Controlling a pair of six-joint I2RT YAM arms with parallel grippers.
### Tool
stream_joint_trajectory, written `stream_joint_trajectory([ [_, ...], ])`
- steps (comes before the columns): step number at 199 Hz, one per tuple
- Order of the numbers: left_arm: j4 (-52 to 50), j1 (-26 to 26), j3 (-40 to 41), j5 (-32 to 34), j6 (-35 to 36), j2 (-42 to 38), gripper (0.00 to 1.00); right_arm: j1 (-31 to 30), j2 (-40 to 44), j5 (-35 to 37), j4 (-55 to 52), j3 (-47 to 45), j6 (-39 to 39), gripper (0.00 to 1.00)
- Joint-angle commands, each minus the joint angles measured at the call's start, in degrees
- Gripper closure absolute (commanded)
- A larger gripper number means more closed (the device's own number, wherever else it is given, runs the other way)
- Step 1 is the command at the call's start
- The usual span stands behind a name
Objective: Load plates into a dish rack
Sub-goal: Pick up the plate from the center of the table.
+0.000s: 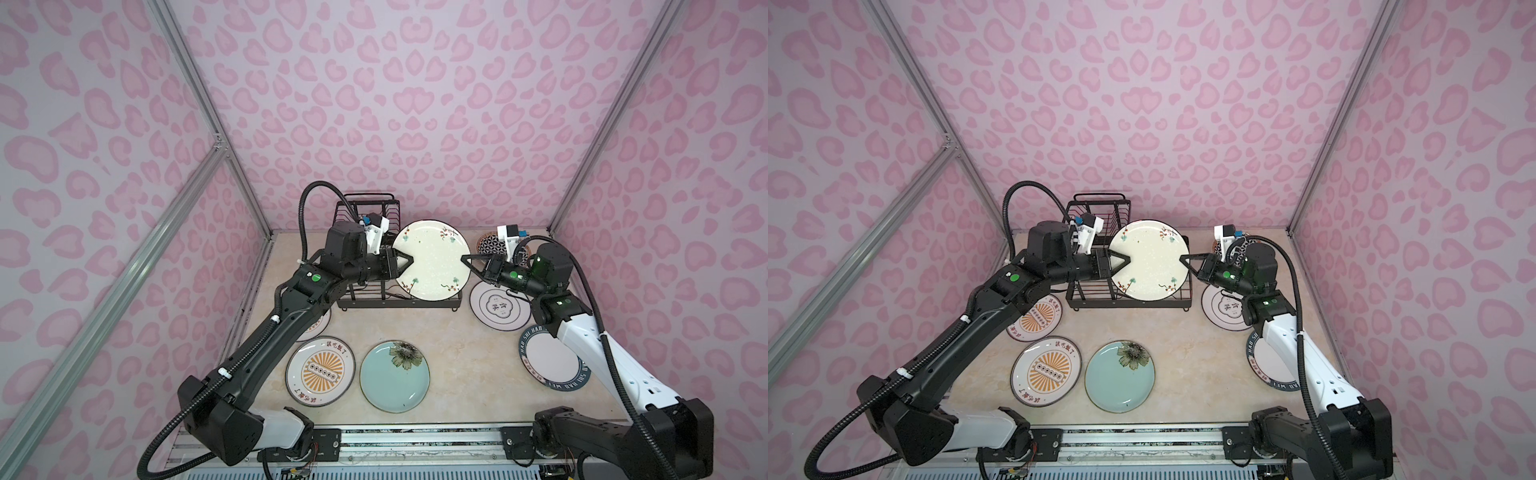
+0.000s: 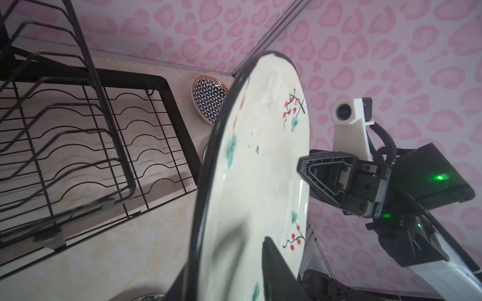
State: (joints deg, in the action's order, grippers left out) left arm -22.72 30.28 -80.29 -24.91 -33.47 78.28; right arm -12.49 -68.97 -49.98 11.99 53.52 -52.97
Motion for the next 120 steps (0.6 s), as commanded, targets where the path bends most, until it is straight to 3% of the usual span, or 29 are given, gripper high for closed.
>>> stream_joint_trajectory([
  [1, 4.2, -0.5, 0.3, -1.4, -0.7, -1.0, 0.73, -0.2, -0.5, -0.3, 6.2, 0.1, -1.0, 1.0],
  [39, 5.4, -1.0, 0.6, -1.6, -0.8, -1.4, 0.96, -0.9, -1.6, -0.3, 7.2, 0.1, -1.4, 1.0],
  [120, 7.4, -1.7, 1.0, -4.1, 0.7, -2.3, 0.96, -1.0, -2.7, -2.0, 9.0, 1.9, -2.7, 1.0],
])
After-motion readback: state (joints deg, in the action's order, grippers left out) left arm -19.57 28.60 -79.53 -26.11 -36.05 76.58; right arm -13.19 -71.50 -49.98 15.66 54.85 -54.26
